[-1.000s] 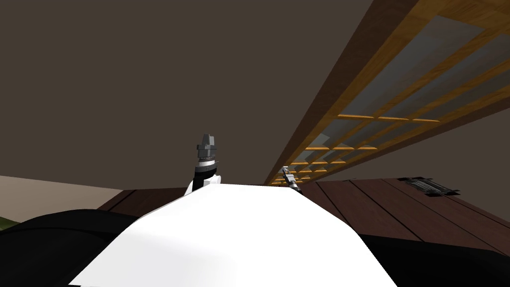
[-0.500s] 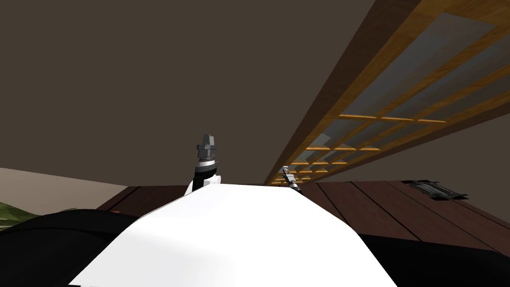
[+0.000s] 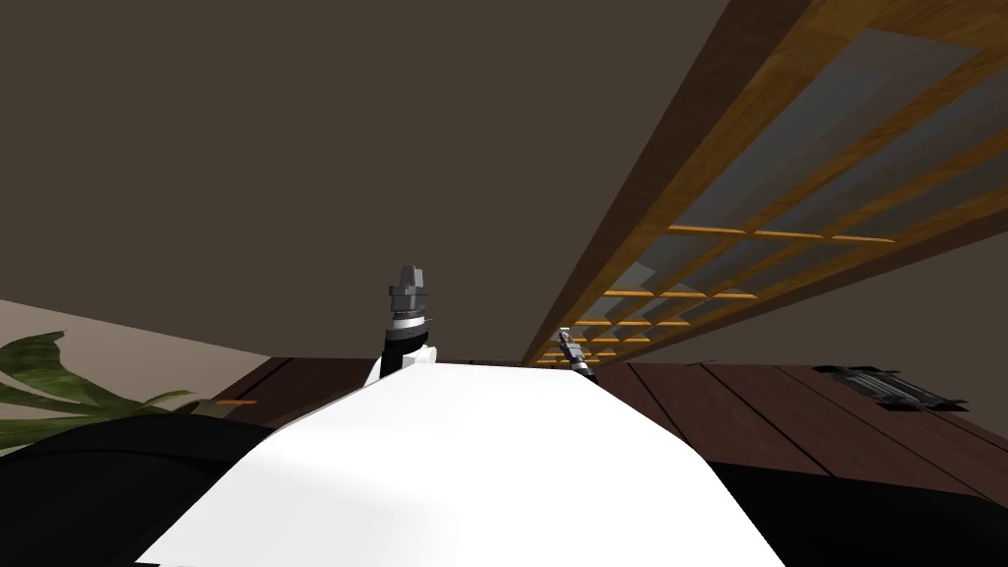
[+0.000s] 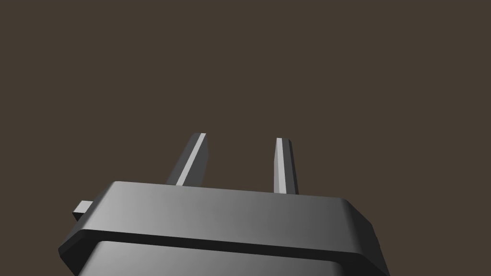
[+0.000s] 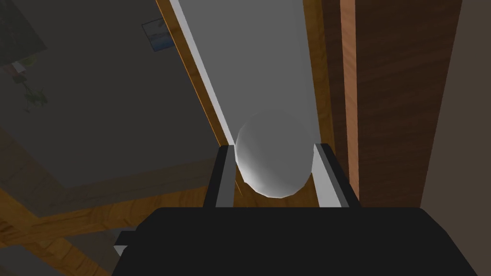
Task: Pull the door open
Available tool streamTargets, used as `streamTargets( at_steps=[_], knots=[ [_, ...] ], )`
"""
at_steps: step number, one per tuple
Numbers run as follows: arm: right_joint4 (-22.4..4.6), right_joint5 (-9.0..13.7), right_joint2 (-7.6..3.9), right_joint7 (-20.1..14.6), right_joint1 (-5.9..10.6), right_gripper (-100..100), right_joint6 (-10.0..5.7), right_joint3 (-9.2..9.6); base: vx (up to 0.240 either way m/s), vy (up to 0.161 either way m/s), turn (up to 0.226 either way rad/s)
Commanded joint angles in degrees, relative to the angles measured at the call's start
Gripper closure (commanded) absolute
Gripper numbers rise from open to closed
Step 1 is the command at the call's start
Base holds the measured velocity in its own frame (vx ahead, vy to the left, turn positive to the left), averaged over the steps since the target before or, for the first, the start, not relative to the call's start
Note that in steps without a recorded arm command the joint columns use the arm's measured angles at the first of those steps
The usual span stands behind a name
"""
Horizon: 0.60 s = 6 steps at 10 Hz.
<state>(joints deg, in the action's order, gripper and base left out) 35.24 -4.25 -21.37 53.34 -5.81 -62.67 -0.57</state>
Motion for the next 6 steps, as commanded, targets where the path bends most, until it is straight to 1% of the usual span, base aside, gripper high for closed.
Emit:
streamTargets(
  at_steps=[1, 6],
  knots=[
    [-0.1, 0.6, 0.1, -2.1, 0.07, 100, 0.11, 0.16, -0.043, -0.018, 0.073],
    [0.0, 2.6, 0.28, -8.9, 0.42, 100, 0.67, 0.63, -0.054, -0.028, 0.072]
  ],
)
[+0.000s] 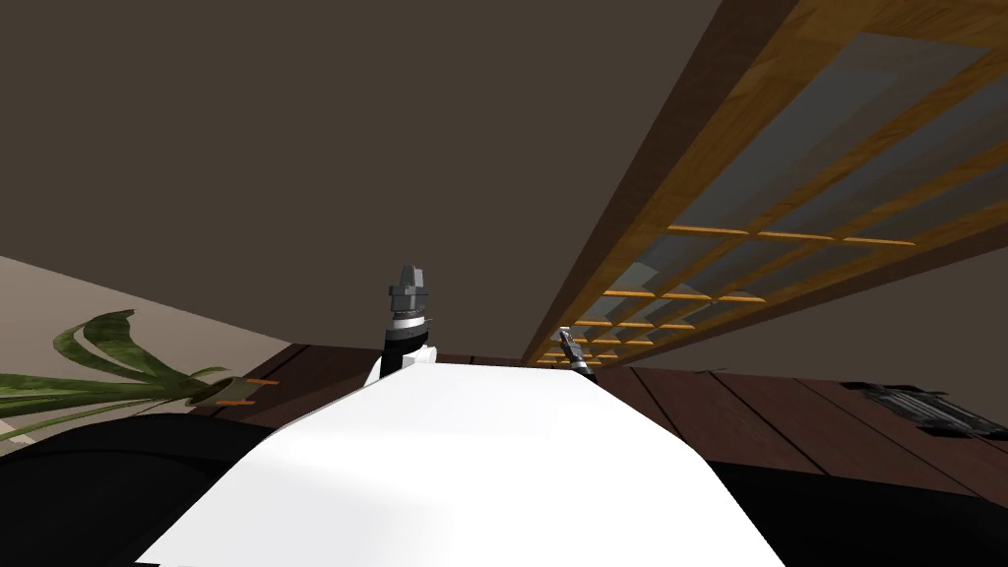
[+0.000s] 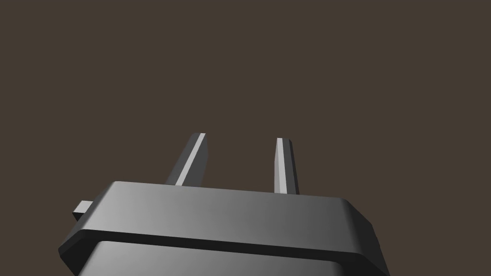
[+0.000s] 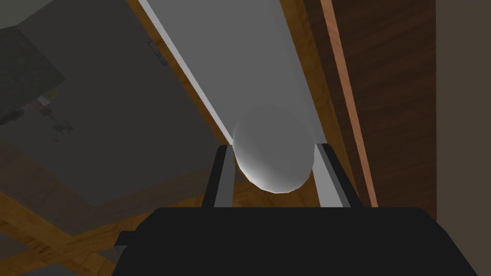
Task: Pull the door open
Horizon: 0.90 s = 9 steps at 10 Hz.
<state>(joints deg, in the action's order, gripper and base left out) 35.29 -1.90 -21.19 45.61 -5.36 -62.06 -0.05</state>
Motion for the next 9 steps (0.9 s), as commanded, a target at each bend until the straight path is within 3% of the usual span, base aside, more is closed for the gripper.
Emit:
streamTargets(
  at_steps=[1, 9],
  knots=[
    [0.0, 0.8, 0.14, -2.9, 0.06, 100, 0.19, 0.22, -0.052, -0.028, 0.09],
    [0.1, 3.9, 0.41, -13.9, 0.6, 100, 1.05, 0.94, -0.044, -0.024, 0.065]
  ],
)
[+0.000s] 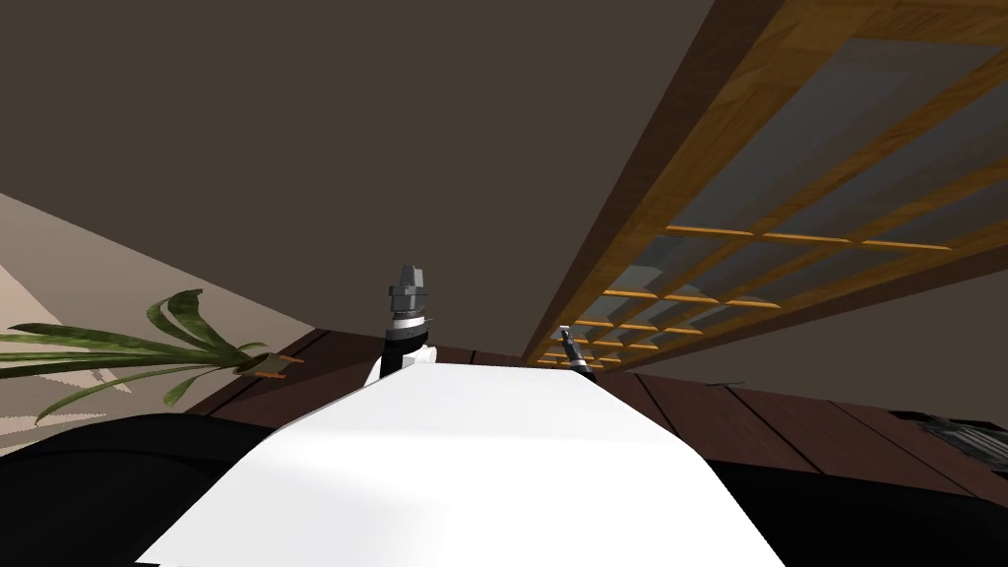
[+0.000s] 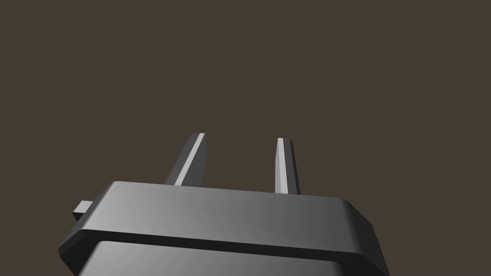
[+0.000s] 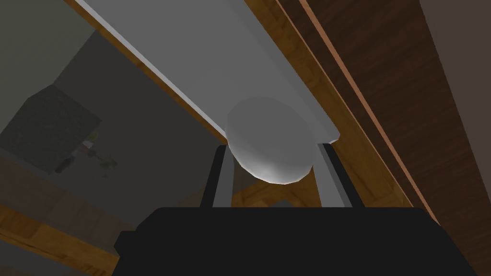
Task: Pull the door open
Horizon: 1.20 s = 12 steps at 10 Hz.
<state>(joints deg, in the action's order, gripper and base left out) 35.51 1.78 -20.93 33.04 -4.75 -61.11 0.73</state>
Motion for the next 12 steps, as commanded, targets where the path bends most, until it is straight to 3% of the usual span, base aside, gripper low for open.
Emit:
streamTargets(
  at_steps=[1, 12],
  knots=[
    [-0.1, 0.9, 0.19, -2.9, 0.09, 100, 0.25, 0.29, -0.046, -0.028, 0.086],
    [0.1, 5.2, 0.56, -18.1, 0.84, 100, 1.42, 1.29, -0.038, -0.021, 0.058]
  ],
)
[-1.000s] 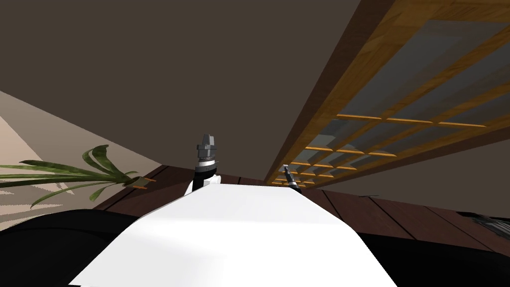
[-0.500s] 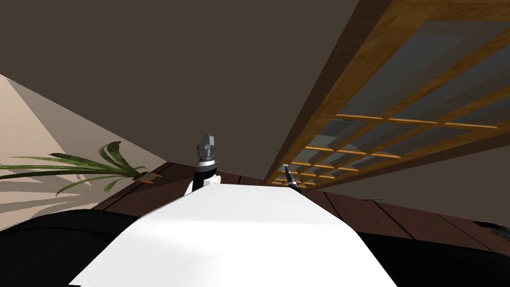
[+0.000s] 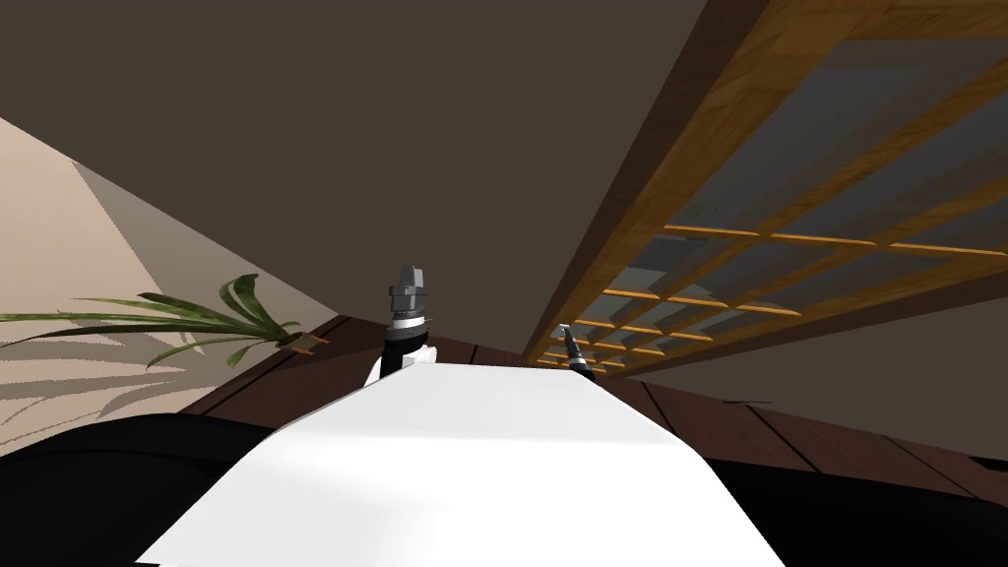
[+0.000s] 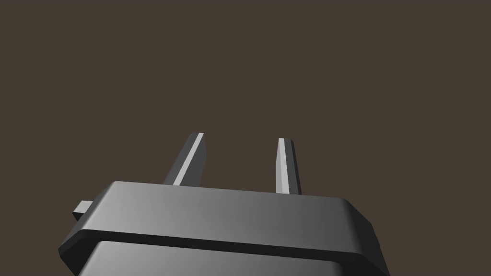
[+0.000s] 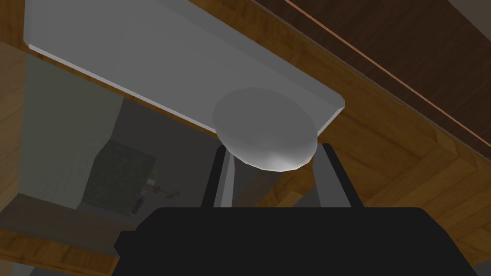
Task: Pull the door open
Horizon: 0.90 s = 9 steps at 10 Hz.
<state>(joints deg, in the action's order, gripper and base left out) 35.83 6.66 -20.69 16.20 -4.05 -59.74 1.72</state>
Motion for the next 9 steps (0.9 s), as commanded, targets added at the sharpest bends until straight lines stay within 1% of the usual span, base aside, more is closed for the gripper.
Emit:
streamTargets(
  at_steps=[1, 2, 3, 4, 5, 6, 7, 8, 9],
  knots=[
    [-0.3, 0.3, 0.31, -2.1, 0.14, 100, 0.05, 0.3, -0.036, -0.023, 0.048],
    [-0.2, 0.9, 0.37, -4.1, 0.25, 100, 0.23, 0.45, -0.038, -0.022, 0.066],
    [-0.2, 0.9, 0.37, -4.3, 0.25, 100, 0.23, 0.45, -0.032, -0.014, 0.032],
    [-0.2, 1.6, 0.43, -6.7, 0.36, 100, 0.41, 0.6, -0.035, -0.013, 0.055],
    [-0.2, 2.3, 0.48, -8.1, 0.48, 100, 0.59, 0.76, -0.048, -0.027, 0.078],
    [-0.2, 2.3, 0.48, -9.0, 0.48, 100, 0.59, 0.76, -0.036, -0.021, 0.046],
    [-0.2, 3.0, 0.54, -11.1, 0.6, 100, 0.78, 0.92, -0.036, -0.019, 0.067],
    [-0.2, 3.0, 0.54, -11.4, 0.6, 100, 0.78, 0.92, -0.029, -0.016, 0.03],
    [-0.1, 3.7, 0.6, -13.7, 0.71, 100, 0.96, 1.07, -0.035, -0.015, 0.062]
  ],
)
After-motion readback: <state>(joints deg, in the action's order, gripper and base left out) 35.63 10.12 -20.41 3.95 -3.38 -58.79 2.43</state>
